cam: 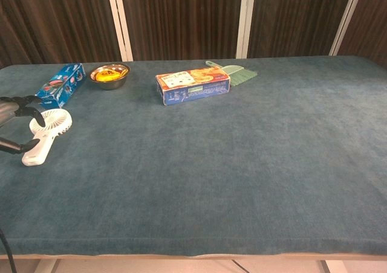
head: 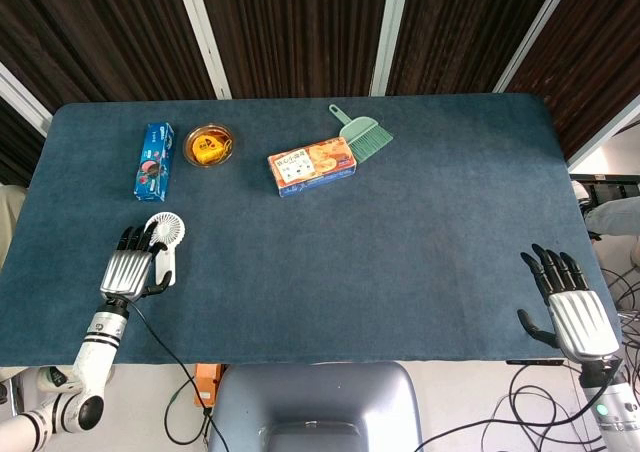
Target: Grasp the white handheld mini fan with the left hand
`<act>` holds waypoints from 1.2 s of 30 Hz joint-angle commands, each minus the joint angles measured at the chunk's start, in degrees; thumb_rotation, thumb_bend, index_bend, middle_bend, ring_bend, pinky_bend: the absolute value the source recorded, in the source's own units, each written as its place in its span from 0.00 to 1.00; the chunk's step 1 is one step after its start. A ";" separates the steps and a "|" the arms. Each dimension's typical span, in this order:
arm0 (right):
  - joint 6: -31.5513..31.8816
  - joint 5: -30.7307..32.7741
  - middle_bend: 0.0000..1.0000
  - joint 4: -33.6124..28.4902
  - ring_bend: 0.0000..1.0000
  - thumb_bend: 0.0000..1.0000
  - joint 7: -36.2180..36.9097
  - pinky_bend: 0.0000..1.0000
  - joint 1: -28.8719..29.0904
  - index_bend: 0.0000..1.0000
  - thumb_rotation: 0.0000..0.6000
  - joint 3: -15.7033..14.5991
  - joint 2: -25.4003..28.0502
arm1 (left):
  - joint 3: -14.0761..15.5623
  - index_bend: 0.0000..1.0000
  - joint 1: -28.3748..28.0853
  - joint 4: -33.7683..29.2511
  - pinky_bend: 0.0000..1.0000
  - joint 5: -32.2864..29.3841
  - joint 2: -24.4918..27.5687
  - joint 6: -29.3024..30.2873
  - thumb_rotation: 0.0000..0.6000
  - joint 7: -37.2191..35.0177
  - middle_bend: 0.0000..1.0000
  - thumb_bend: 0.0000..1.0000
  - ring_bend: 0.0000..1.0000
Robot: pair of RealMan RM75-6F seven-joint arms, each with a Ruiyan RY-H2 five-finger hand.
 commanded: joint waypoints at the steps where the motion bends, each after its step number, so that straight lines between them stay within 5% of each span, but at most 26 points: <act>1: -0.13 0.00 0.00 -0.03 0.00 0.29 0.03 0.00 -0.11 0.00 1.00 0.13 0.04 | -0.37 0.35 -0.47 0.98 0.03 -0.95 -0.49 -0.91 0.63 0.58 0.00 0.41 0.00; 36: -1.71 0.31 0.00 -0.66 0.00 0.29 -0.76 0.00 -0.96 0.00 1.00 1.73 0.27 | 0.41 0.35 -1.67 2.23 0.03 -3.29 -0.62 -4.68 0.63 1.09 0.00 0.43 0.00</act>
